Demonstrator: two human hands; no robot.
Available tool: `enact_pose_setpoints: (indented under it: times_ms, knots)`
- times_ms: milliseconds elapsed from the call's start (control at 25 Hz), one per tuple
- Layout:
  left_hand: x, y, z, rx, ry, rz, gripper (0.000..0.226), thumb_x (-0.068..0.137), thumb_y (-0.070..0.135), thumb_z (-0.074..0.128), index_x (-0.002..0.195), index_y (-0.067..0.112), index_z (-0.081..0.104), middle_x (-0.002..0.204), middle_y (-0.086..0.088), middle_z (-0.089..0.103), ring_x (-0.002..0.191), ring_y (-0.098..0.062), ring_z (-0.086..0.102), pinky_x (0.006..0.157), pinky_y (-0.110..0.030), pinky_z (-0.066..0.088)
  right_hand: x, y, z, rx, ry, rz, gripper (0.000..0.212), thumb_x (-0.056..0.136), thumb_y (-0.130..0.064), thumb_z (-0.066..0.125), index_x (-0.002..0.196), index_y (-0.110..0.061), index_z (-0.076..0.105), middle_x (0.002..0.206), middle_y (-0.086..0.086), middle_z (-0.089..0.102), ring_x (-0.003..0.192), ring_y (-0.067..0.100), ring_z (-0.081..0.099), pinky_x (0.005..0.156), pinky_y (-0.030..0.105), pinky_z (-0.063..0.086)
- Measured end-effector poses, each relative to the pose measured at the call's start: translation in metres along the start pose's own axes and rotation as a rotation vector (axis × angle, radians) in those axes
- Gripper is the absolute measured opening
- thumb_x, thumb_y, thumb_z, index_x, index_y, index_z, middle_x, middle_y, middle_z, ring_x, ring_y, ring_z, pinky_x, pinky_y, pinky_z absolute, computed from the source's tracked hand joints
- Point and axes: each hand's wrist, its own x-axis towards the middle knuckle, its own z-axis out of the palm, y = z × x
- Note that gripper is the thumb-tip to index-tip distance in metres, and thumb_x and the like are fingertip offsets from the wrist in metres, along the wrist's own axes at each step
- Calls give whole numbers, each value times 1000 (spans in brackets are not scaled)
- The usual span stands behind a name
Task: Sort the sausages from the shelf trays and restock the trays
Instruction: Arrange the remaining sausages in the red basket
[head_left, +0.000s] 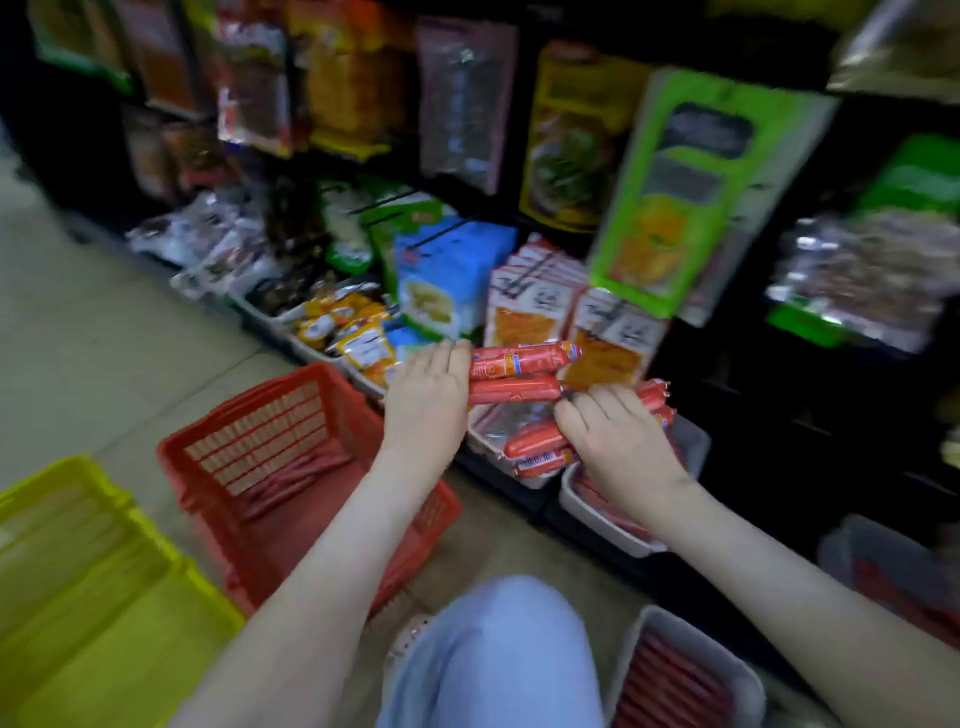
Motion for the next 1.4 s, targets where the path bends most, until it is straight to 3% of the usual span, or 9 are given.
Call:
enact_pose_setpoints:
  times_ms: [120,240,440,640,720,840,1000,1200,1400]
  knots:
    - [10,80,-7,-15,94,198,49,57,12,77,104,-1,67,99,-16,70,88,-31,68,84,-35,51,-79,34,-42,-117,-2,169,19,76,-8,44,91,-6,56,75,9,58,68,29,58,71,38,46]
    - [1,158,3,-93,99,385,39,72,12,46,103,0,67,100,-16,70,90,-30,69,82,-35,54,-160,49,-58,-179,-60,328,21,73,-4,45,92,-7,52,73,8,57,66,28,57,69,36,43]
    - [-59,238,62,-77,-96,552,37,73,10,40,94,4,70,89,-12,71,82,-27,69,77,-33,55,-274,22,-29,-96,-241,514,38,58,-3,52,95,-6,47,71,7,58,62,26,56,63,34,46]
    - [-124,231,146,13,-394,546,30,73,7,43,88,6,69,80,-11,69,73,-26,67,72,-31,55,-349,-40,57,175,-563,608,45,50,-12,55,94,-8,47,66,7,62,58,26,61,58,30,51]
    - [-142,225,178,44,-461,535,33,68,8,45,90,3,69,82,-13,70,74,-28,68,74,-33,55,-371,-65,96,246,-644,611,32,61,-14,44,91,-7,55,64,7,62,56,26,60,57,31,51]
    - [-160,228,216,66,-547,538,36,52,7,60,86,2,70,82,-14,70,72,-29,69,69,-33,56,-399,-97,150,351,-777,636,32,72,-16,32,80,-11,63,60,6,61,51,23,57,52,30,48]
    - [-178,233,263,48,-646,560,33,55,6,64,87,2,69,79,-13,69,72,-28,68,64,-32,55,-420,-122,203,431,-876,645,25,69,-31,55,82,-11,64,67,4,62,56,22,58,55,30,50]
    - [-188,222,294,48,-656,590,35,61,4,60,95,0,67,87,-16,69,81,-32,69,73,-39,56,-440,-138,235,427,-942,732,44,77,-21,47,116,-11,63,94,2,64,81,21,61,75,36,52]
    - [-206,222,305,30,-708,630,32,61,3,57,91,3,70,85,-11,70,79,-28,70,73,-34,56,-458,-140,236,403,-1042,791,75,73,-29,69,141,-11,42,106,5,61,84,24,56,73,42,47]
